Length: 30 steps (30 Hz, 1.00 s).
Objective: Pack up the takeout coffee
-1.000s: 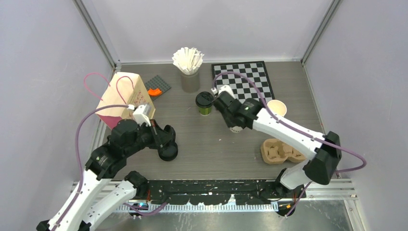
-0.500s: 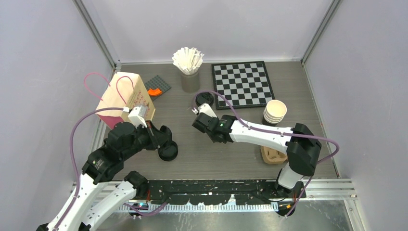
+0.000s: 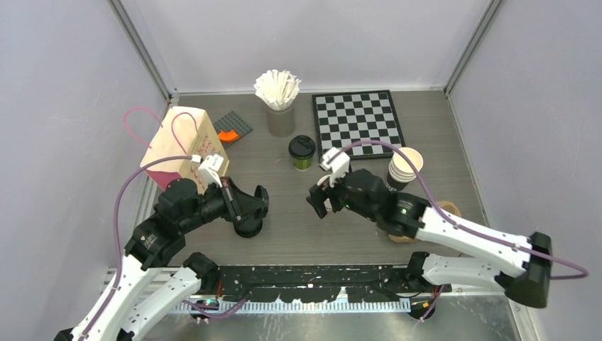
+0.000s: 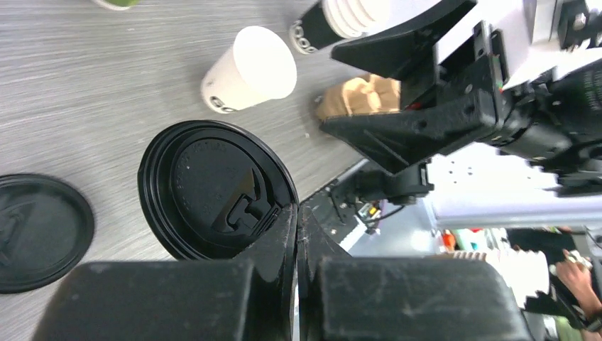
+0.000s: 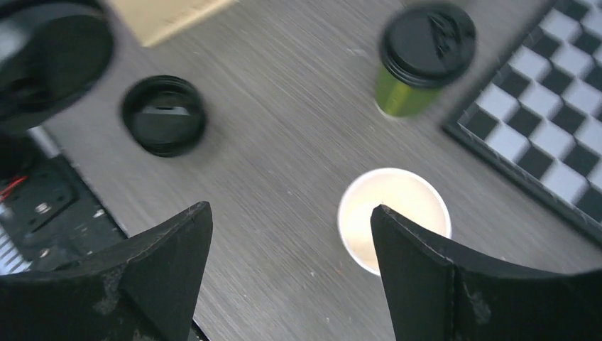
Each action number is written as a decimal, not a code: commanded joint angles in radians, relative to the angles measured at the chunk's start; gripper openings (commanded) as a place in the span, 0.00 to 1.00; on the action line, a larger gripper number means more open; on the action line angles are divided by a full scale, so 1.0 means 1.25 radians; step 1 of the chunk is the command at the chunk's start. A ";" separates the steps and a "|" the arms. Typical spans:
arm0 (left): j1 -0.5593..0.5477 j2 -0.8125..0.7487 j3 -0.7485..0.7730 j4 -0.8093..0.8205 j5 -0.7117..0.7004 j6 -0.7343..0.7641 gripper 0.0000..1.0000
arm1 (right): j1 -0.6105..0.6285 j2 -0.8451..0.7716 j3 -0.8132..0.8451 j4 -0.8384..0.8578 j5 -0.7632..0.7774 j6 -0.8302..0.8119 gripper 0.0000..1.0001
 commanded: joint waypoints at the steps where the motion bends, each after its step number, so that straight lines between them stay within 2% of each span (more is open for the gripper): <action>1: -0.002 0.007 -0.019 0.160 0.140 -0.058 0.00 | 0.004 -0.139 -0.187 0.406 -0.270 -0.185 0.86; 4: -0.003 0.013 -0.033 0.231 0.200 -0.098 0.00 | 0.004 -0.205 -0.307 0.614 -0.373 -0.256 0.88; 8: -0.003 0.026 -0.055 0.326 0.267 -0.160 0.00 | 0.005 -0.232 -0.386 0.759 -0.458 -0.362 0.93; 13: -0.003 0.045 -0.080 0.430 0.327 -0.218 0.00 | 0.006 -0.215 -0.392 0.830 -0.457 -0.401 0.94; 26: -0.003 0.067 -0.089 0.468 0.348 -0.236 0.00 | 0.009 -0.134 -0.362 0.894 -0.499 -0.435 0.95; 30: -0.003 0.065 -0.093 0.469 0.348 -0.238 0.00 | 0.012 -0.115 -0.370 0.955 -0.453 -0.423 0.95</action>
